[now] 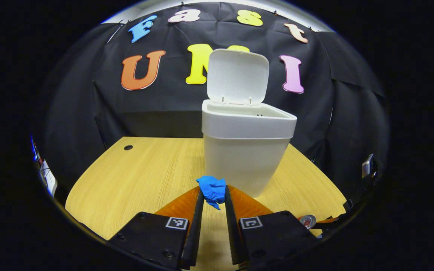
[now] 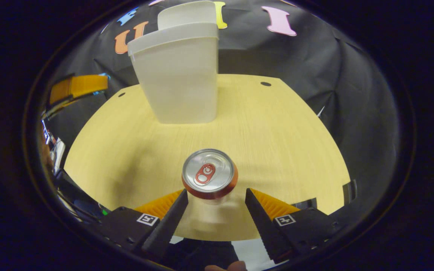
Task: Press the lid of the desktop garbage bin to open it, pick up the crumpled paper on the desktop and throw it into the bin, then pick up the pop can on the desktop and drop it into the bin, and finally close the garbage bin lid.
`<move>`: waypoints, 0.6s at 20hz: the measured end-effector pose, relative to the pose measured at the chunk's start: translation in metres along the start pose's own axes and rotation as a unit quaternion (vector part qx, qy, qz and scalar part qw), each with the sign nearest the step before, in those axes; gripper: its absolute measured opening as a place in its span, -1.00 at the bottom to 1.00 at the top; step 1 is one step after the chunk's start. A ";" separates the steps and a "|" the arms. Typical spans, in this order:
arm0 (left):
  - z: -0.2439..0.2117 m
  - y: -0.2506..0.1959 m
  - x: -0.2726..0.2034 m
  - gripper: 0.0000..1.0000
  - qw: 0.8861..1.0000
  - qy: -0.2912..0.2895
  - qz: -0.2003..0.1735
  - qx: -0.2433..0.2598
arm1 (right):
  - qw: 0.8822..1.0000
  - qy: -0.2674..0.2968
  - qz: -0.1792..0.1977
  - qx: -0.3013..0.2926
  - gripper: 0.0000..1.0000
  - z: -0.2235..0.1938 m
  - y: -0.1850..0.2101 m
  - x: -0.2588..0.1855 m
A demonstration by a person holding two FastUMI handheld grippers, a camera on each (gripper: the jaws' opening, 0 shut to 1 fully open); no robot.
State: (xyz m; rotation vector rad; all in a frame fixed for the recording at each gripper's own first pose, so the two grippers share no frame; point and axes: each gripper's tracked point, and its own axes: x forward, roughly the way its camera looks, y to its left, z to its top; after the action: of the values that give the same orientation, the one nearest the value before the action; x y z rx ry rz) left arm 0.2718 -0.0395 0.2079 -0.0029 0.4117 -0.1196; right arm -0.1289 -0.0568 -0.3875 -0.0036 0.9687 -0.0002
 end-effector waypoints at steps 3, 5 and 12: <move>0.019 0.004 -0.003 -0.28 1.000 -0.022 0.001 0.004 | 1.000 0.007 0.002 -0.001 0.92 -0.001 0.003 0.019; 0.033 0.008 -0.004 -0.29 0.999 -0.036 0.005 0.006 | 1.000 0.009 0.000 -0.003 0.92 -0.002 0.003 0.026; 0.057 0.012 -0.009 -0.29 0.998 -0.065 0.007 0.007 | 1.000 0.012 0.001 -0.013 0.66 0.002 0.006 0.030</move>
State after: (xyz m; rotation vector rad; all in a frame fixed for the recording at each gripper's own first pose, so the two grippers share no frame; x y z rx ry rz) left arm 0.2883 -0.0273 0.2634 0.0052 0.2812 -0.1074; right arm -0.1103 -0.0512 -0.4115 -0.0263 0.9918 0.0135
